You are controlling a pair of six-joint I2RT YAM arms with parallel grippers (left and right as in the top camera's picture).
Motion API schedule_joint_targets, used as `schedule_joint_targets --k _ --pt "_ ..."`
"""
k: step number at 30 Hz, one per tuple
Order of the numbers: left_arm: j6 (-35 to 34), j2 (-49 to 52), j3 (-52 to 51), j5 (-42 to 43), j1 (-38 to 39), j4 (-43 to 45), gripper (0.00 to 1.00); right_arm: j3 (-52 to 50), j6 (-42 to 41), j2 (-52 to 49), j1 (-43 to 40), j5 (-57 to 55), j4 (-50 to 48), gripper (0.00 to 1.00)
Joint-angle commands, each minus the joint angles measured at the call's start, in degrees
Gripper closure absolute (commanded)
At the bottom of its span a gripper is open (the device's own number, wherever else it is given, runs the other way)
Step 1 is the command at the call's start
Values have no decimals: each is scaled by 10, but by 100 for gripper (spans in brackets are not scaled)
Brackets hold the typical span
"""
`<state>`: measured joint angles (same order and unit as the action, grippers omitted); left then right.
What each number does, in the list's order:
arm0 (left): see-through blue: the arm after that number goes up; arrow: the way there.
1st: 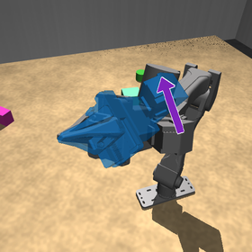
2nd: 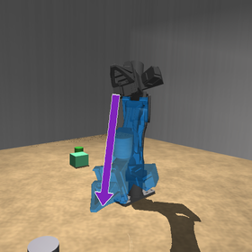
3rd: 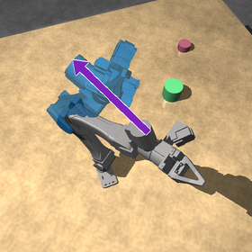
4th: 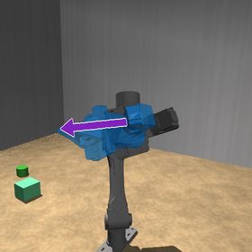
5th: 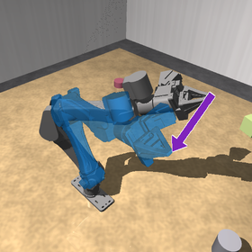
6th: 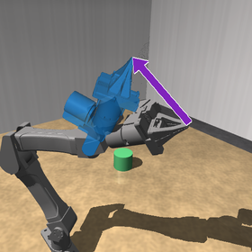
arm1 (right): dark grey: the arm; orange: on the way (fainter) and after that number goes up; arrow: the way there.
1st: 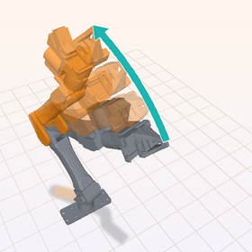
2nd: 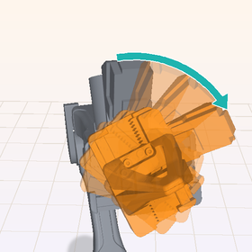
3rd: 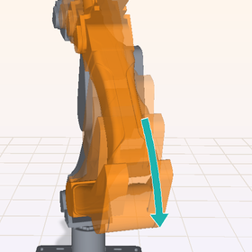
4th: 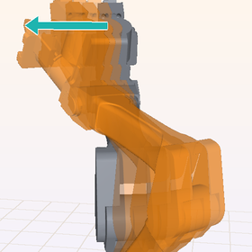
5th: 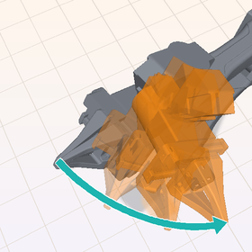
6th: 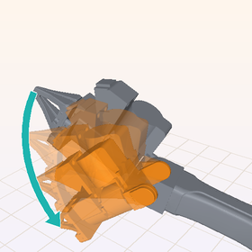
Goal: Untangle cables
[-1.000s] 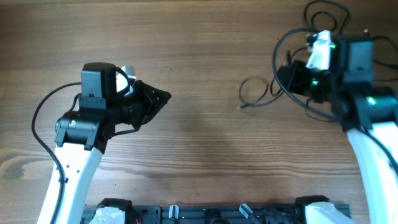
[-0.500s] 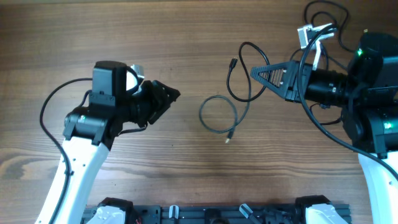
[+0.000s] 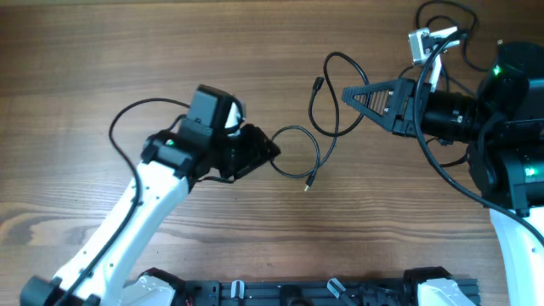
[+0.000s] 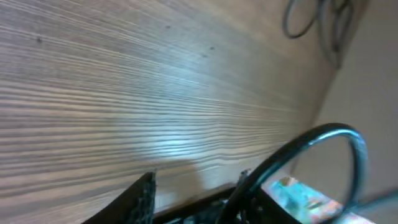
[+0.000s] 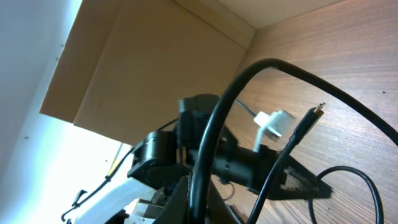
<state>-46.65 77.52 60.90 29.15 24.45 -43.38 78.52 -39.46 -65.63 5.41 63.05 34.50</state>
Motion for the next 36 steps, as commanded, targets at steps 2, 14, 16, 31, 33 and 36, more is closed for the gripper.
schedule_joint_targets --k 2,14,16,31,33,36 --pt "45 68 2 -22 22 5 65 7 -12 2 0 21 -10 96" --pt "10 89 2 -284 -160 -130 73 7 65 -52 0 -447 144 96" --pt "10 89 2 -284 -178 -130 72 7 57 -64 0 -520 153 96" --pt "15 89 2 -207 -230 -133 56 7 -12 -80 -44 -764 191 96" --pt "15 89 2 -204 -221 -132 56 7 -12 -80 -60 -764 186 96" --pt "14 89 2 -204 -203 -132 47 7 -11 -80 -86 -777 178 96"
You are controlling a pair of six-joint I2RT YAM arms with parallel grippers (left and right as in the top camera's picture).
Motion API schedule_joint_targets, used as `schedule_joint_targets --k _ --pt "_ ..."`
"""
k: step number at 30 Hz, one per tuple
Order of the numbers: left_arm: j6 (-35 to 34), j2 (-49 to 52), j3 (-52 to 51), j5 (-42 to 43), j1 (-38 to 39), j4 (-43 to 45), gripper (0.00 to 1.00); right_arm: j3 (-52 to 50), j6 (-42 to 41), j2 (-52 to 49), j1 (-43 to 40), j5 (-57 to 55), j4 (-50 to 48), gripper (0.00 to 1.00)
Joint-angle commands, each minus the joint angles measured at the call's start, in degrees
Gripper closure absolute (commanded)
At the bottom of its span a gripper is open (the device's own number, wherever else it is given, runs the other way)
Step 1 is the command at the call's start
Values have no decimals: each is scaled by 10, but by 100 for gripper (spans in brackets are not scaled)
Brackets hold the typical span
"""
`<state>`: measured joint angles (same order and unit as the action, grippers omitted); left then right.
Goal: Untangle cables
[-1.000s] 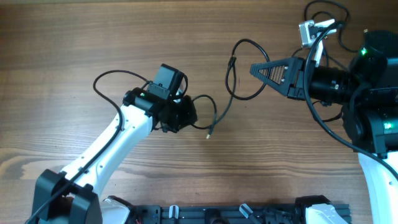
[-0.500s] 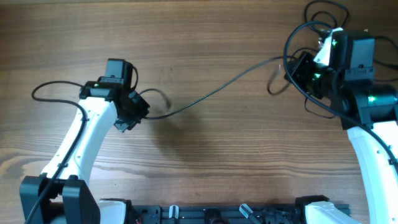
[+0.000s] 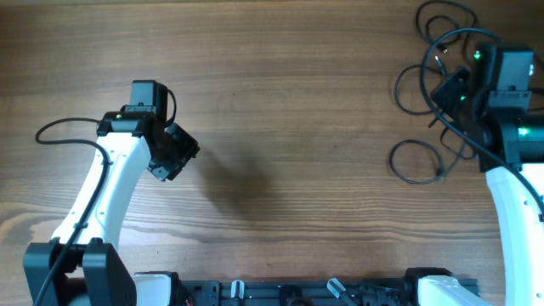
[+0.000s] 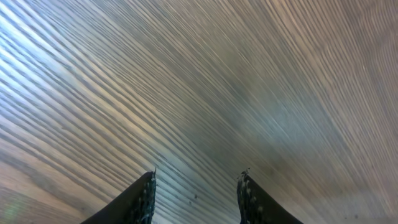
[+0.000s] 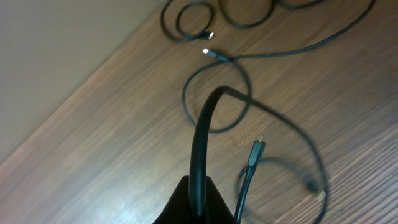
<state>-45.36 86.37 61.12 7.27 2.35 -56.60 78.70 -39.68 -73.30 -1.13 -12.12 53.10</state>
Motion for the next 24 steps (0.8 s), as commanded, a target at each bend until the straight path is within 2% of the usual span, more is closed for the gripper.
schedule_joint_targets --k 1,3,4,5,6,13,18,24 --pt "1 0 0 15 26 2 40 5 -9 -4 -30 -34 -10 96" --pt "1 0 0 15 42 5 19 5 -9 -4 -48 -59 -11 96" --pt "1 0 0 15 45 6 14 5 -9 -4 -52 -76 -11 96" --pt "1 0 0 15 49 6 3 5 -9 -7 -55 -99 -11 96" --pt "1 0 0 15 51 6 0 5 -9 -9 -57 -121 -12 96" --pt "1 0 0 15 51 6 0 5 -8 -72 -83 -272 -30 96" --pt "1 0 0 15 51 6 0 5 -4 -87 -99 -292 -45 95" --pt "1 0 0 15 51 6 0 4 15 -130 -160 -316 -45 92"
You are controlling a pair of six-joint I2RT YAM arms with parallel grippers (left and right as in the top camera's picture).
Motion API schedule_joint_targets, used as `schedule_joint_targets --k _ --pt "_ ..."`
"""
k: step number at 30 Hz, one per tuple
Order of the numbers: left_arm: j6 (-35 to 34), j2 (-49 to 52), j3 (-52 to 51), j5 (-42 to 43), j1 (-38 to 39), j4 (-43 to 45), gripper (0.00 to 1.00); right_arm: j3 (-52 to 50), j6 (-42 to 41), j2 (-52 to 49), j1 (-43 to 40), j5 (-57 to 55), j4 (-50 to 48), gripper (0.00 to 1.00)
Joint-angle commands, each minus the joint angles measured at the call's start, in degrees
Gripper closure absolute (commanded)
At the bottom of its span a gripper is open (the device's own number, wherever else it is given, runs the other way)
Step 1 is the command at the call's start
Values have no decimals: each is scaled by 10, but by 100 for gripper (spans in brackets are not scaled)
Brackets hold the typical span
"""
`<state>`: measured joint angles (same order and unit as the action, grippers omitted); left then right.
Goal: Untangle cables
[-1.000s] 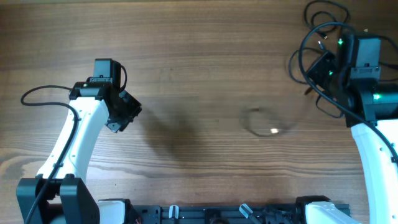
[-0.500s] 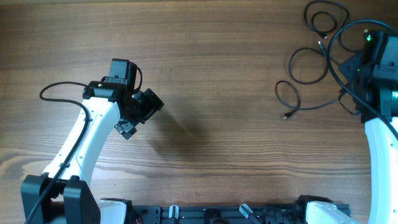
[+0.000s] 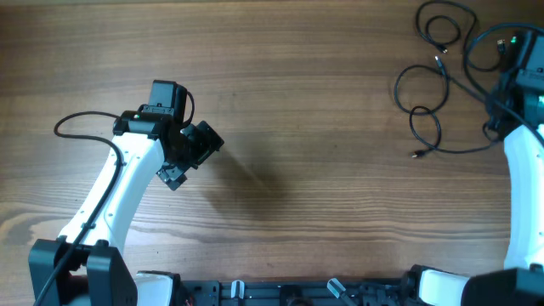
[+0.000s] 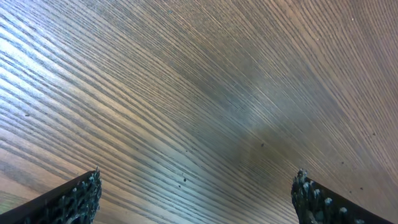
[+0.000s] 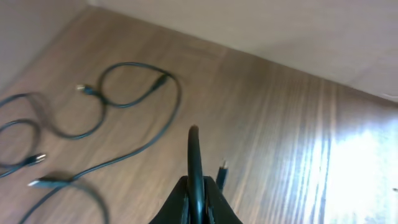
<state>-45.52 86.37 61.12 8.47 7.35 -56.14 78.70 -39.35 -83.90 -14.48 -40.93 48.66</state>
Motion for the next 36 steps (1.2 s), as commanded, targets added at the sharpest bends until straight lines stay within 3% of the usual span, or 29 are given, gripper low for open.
schedule_joint_targets --k 1,6,10,19,32,35,36 --pt "3 0 0 3 1 1 0 4 19 -33 -40 -28 -4 95" --pt "3 0 0 3 1 1 0 4 25 -70 -82 -26 -31 95" --pt "3 0 0 3 1 2 0 4 80 -104 -85 -11 -53 95" --pt "3 0 0 3 1 1 0 3 61 -158 -154 -41 -49 96" --pt "3 0 0 3 1 2 0 -12 51 -164 -185 80 -61 96" --pt "3 0 0 3 1 1 0 -26 56 -176 -185 80 -74 90" --pt "3 0 0 3 1 2 0 -26 70 -179 -185 89 -82 82"
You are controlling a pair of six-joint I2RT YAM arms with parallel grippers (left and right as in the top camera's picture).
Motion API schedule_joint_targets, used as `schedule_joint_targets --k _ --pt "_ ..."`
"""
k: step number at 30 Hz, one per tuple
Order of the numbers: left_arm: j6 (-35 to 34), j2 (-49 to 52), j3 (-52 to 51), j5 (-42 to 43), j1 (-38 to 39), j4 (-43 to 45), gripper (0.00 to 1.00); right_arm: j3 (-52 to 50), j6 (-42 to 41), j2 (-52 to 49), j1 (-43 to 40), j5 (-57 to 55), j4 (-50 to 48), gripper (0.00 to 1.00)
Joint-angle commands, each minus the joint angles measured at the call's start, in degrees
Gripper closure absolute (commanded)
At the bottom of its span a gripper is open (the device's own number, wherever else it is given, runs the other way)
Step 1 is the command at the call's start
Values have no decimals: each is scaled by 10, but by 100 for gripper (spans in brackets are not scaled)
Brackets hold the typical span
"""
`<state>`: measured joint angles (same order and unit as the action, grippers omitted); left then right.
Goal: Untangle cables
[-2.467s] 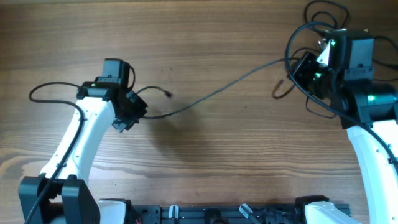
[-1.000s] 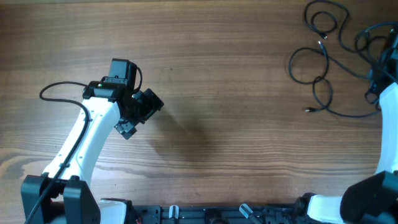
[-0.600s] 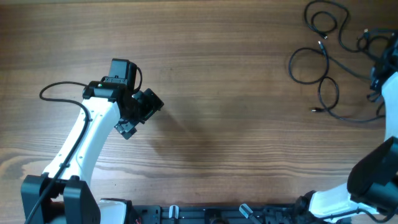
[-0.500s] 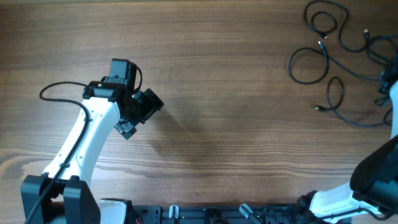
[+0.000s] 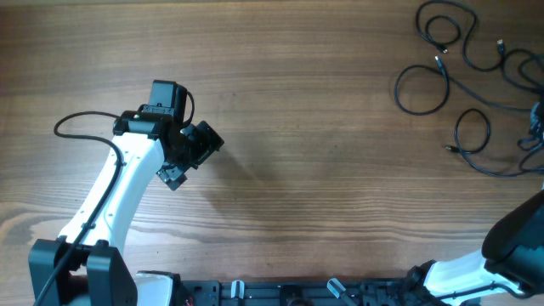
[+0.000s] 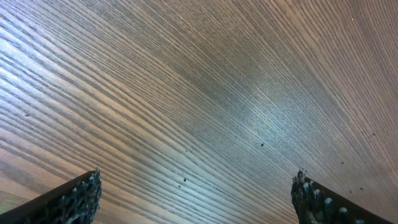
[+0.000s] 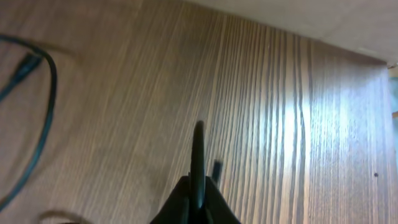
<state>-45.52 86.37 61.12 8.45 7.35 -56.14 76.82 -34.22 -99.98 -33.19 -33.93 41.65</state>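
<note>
Several thin black cables lie in loose loops at the table's far right, among them one round loop (image 5: 420,89) and a smaller loop (image 5: 473,132). In the overhead view my right gripper (image 5: 538,119) is at the right edge, mostly cut off. The right wrist view shows my right gripper (image 7: 198,186) shut on a black cable (image 7: 198,149) that rises from the jaws. A connector tip (image 7: 216,169) sits just beyond them, and another cable loop (image 7: 43,93) lies to the left. My left gripper (image 5: 197,159) stands open over bare wood at the left, with nothing between its fingers (image 6: 81,200).
The wooden table (image 5: 323,170) stretches between the two arms. The left arm's own cable (image 5: 81,123) arcs beside its wrist. A dark rail (image 5: 289,291) runs along the near edge. Pale wall (image 7: 323,18) lies beyond the table's far edge.
My right gripper has moved further right, to the frame's edge, with the cable still in it. The cable loops have shifted right and lower. The left arm has not moved.
Both grippers were at mid-table at a tangled black cable, the right one shut on it. Then the left stood at the left side, empty and narrowly open, later wide open. The right held its cable at the far right, and now at the table's right edge.
</note>
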Motion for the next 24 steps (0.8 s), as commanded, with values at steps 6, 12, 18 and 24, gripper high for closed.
schedule_joint_targets --k 6,12,18,24 --pt "3 0 0 3 1 1 0 -7 88 -19 2 139 -50 1" --pt "3 0 0 3 1 2 0 -7 208 -19 3 463 -49 1" --pt "3 0 0 3 1 2 0 -46 197 -19 46 454 -32 4" --pt "3 0 0 3 1 1 0 -106 189 -19 80 407 -65 39"
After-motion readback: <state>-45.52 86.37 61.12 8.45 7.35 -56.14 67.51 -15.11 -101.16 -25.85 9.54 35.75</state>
